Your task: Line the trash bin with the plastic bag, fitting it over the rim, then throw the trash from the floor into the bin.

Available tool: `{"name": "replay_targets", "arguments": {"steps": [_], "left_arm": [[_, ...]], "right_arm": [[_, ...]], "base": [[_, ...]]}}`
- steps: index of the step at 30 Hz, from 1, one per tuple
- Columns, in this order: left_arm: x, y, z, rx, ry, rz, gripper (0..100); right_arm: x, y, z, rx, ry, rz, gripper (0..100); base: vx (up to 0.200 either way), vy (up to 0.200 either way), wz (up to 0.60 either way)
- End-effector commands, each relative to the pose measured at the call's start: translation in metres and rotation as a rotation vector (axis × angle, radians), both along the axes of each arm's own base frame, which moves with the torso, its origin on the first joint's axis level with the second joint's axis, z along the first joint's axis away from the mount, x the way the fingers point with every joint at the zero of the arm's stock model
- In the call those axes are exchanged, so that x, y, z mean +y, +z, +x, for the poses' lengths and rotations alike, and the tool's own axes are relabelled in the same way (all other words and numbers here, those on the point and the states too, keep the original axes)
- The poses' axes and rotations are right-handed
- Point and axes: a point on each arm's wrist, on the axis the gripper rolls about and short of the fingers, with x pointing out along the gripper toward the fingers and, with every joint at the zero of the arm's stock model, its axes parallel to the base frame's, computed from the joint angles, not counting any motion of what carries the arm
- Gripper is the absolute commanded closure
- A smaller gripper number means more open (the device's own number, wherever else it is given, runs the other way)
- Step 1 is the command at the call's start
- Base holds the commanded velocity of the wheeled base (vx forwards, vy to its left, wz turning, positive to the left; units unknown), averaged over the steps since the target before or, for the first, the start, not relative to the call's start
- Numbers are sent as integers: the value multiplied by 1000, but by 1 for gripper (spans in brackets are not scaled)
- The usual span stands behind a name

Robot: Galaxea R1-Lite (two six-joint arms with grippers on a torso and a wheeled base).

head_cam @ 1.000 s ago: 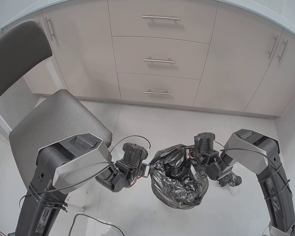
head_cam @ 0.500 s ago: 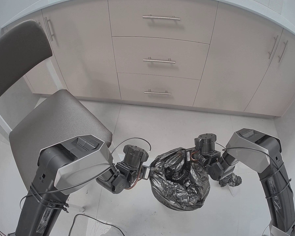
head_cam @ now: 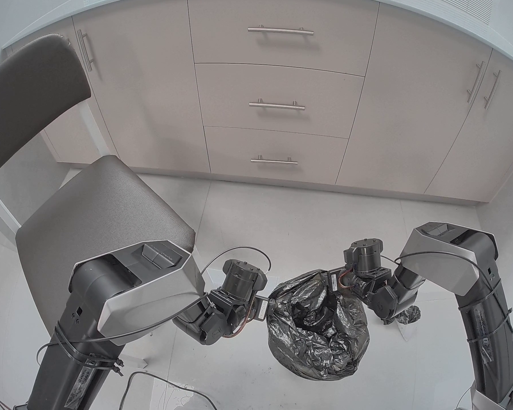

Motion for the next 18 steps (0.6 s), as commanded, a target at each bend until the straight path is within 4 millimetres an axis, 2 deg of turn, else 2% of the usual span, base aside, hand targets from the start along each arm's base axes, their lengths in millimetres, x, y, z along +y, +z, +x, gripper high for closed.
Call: {"name": "replay_targets", "arguments": {"steps": [1, 7, 18], "left_arm": [[0, 1, 2, -3, 1, 0, 0], [8, 4, 10, 50, 8, 25, 0], [8, 7, 7, 126, -44, 26, 0]], "right_arm": [[-2, 4, 2, -10, 4, 11, 0], [-6, 5, 5, 13, 44, 33, 0], [-8, 10, 5, 62, 93, 55, 0]], "base": [[0, 0, 0], [0, 0, 0], [0, 0, 0]]}}
